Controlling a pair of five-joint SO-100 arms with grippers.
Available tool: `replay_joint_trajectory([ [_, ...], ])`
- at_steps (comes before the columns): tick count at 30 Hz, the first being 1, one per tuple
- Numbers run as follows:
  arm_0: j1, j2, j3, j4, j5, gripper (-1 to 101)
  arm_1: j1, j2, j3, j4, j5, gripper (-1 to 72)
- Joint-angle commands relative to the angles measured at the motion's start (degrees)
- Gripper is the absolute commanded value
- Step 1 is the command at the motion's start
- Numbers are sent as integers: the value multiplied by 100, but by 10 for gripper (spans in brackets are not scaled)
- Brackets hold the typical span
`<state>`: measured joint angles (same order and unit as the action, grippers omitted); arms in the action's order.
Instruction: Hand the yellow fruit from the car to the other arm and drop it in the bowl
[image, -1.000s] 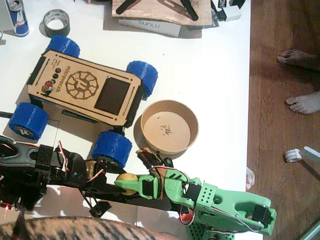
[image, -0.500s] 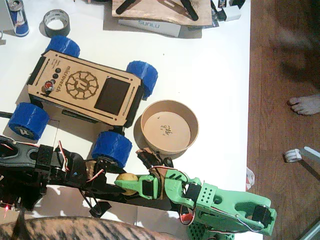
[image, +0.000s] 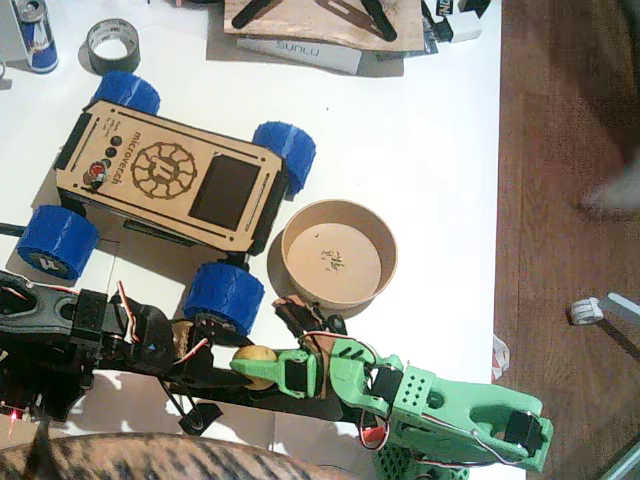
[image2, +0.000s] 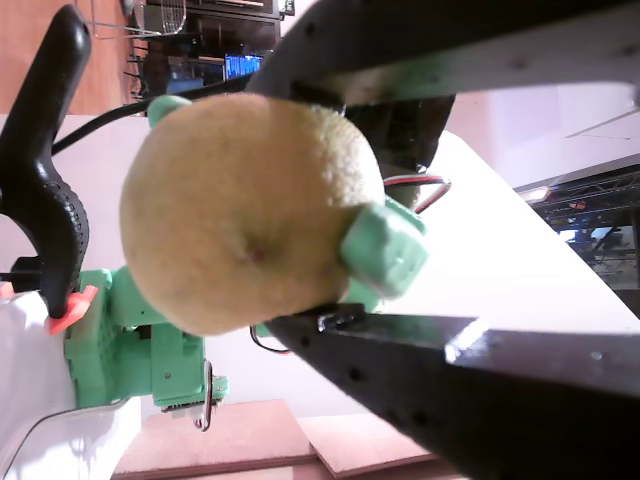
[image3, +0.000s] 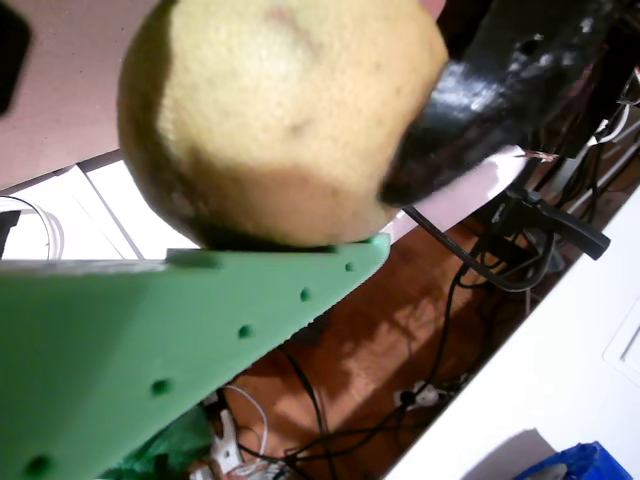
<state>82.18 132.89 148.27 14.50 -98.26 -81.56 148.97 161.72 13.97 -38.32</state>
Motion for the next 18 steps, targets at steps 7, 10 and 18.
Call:
replay_joint_trajectory([
  [7,-18,53,-114,-149,-18,688,62,132,-9,-114,-53,0],
  [10,-18,53,-114,-167,-18,687,88,141,-9,-114,-53,0],
  [18,-18,44,-114,-167,-18,687,1046,26,-255,-378,114,0],
])
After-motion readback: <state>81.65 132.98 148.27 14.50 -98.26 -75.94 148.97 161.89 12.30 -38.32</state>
